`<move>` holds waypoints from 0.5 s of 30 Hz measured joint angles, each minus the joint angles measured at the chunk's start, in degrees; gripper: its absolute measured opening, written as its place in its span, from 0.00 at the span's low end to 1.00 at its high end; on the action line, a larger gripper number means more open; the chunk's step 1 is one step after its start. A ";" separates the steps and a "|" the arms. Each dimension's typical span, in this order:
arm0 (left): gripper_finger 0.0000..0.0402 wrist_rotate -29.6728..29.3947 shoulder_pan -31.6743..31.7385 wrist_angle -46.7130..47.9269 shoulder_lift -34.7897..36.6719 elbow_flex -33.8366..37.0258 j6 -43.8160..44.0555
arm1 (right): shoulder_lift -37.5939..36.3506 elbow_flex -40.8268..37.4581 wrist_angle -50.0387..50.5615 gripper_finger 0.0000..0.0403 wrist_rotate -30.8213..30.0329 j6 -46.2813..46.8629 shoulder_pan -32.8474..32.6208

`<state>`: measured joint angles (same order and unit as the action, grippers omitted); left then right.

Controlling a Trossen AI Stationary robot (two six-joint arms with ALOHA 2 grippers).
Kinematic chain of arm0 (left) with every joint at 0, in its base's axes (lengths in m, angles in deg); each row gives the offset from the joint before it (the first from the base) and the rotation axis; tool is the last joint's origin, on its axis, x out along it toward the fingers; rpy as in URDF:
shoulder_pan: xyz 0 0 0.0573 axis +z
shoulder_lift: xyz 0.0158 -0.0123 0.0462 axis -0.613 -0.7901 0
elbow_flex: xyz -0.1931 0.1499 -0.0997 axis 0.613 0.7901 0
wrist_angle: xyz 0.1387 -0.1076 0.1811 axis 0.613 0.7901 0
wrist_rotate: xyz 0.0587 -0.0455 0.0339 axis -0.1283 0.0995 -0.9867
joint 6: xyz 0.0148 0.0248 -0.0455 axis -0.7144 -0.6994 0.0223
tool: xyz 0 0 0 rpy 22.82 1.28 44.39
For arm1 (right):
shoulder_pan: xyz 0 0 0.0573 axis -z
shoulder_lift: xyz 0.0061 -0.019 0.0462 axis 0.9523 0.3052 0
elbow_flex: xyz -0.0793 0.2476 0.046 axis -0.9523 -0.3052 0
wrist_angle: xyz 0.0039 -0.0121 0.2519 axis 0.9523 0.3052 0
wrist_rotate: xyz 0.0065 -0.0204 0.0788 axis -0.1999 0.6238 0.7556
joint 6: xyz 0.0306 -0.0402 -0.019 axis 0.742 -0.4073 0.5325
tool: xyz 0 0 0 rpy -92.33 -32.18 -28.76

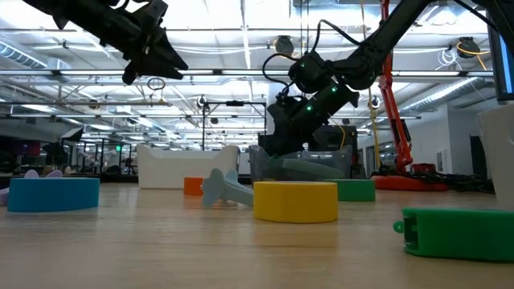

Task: Pick and place Stapler, Stapler remover, tape
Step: Put the green stapler into the black bin

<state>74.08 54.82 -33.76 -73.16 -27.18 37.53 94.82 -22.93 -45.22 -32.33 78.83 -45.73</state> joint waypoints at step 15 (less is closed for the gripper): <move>0.32 -0.02 -0.02 -0.04 0.00 0.00 -0.22 | -0.83 -0.12 0.73 0.38 0.18 -2.09 -0.38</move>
<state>74.06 54.80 -33.80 -73.16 -27.18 37.31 93.99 -23.05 -44.49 -32.15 76.73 -46.11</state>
